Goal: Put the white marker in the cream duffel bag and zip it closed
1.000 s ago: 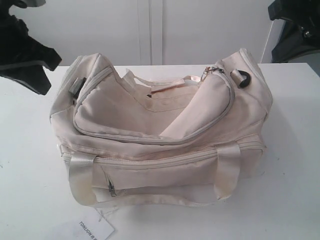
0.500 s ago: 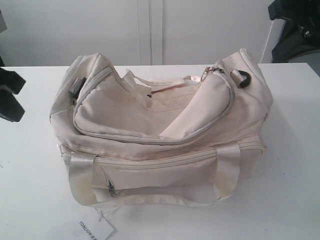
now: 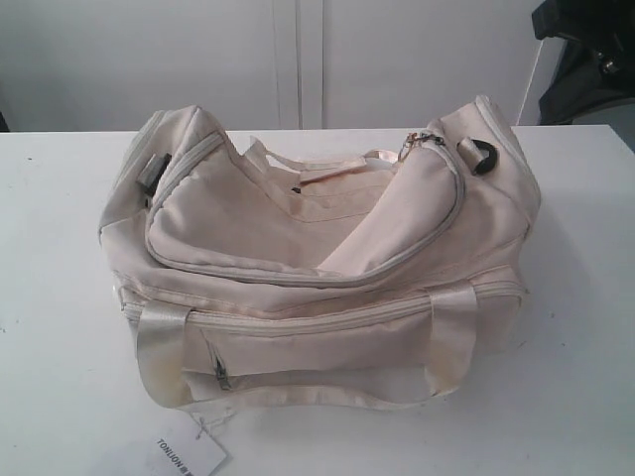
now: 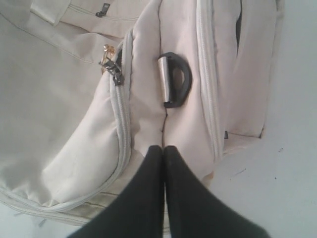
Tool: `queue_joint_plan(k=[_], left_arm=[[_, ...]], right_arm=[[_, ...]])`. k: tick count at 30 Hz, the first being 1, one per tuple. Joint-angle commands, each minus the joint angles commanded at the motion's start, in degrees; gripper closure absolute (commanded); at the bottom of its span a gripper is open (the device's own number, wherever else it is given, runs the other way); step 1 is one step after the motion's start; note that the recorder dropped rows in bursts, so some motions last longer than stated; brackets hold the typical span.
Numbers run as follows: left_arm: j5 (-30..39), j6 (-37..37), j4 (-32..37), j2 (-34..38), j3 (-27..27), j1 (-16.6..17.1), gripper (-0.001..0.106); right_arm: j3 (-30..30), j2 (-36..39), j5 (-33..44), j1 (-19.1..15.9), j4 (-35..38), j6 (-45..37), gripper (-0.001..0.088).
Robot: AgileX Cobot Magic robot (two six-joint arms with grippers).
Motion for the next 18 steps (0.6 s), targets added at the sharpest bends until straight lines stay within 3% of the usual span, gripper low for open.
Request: queue_joint_plan(k=[15, 18], left_arm=[[-0.75, 1.08, 2.24, -3.42, 0.08, 0.0, 0.105], [-1.9, 1.08, 2.81, -5.03, 0.8, 1.72, 0.105]], right_arm=[[0.0, 0.0, -0.14, 0.0, 0.0, 0.0, 0.0868], [0.0, 0.0, -0.5, 0.0, 0.0, 0.0, 0.0868]])
